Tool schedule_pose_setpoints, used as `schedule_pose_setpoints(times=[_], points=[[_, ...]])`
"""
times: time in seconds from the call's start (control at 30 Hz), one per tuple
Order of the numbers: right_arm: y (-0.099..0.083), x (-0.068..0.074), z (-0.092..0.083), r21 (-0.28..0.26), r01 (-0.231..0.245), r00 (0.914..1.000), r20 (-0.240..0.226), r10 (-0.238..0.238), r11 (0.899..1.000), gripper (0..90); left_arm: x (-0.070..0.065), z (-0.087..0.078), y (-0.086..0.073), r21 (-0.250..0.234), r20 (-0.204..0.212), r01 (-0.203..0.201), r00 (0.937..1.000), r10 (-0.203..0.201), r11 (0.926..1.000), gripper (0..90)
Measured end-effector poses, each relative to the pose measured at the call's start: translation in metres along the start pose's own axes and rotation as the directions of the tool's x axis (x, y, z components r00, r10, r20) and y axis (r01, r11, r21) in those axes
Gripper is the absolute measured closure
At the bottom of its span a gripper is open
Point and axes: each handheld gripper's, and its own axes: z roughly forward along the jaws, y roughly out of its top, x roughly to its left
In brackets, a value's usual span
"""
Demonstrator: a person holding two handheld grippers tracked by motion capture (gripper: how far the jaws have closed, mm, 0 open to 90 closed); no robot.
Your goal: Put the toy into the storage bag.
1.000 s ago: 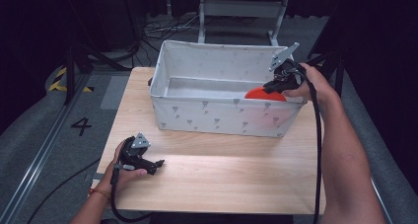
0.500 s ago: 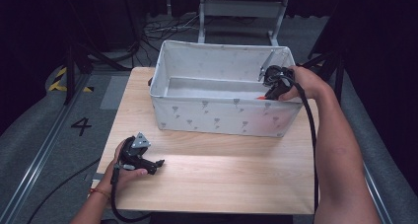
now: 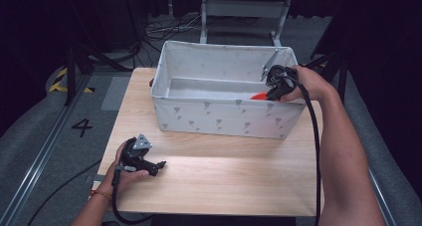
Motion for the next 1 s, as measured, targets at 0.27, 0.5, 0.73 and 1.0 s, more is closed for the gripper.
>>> schedule_pose_setpoints(times=[0.27,0.5,0.73,1.0], points=[[-0.011,0.004,-0.013,-0.206,-0.066,0.9958,0.049,0.078,0.976,65.8,0.000,0.000,0.000,0.000,0.000,0.001,1.0000,-0.001,1.0000,0.5],[-0.025,0.008,-0.022,-0.369,-0.137,0.9828,0.065,0.173,0.919,51.5,0.000,0.000,0.000,0.001,0.000,0.001,1.0000,-0.001,1.0000,0.5],[-0.048,0.018,-0.026,-0.477,-0.264,0.9211,0.133,0.366,0.838,36.6,0.000,0.000,0.000,0.000,0.000,0.001,1.0000,-0.001,1.0000,0.5],[-0.070,0.035,-0.039,-0.573,-0.311,0.8724,0.144,0.467,0.758,27.2,0.000,0.000,0.000,-0.002,0.004,0.005,1.0000,-0.005,1.0000,0.6]])
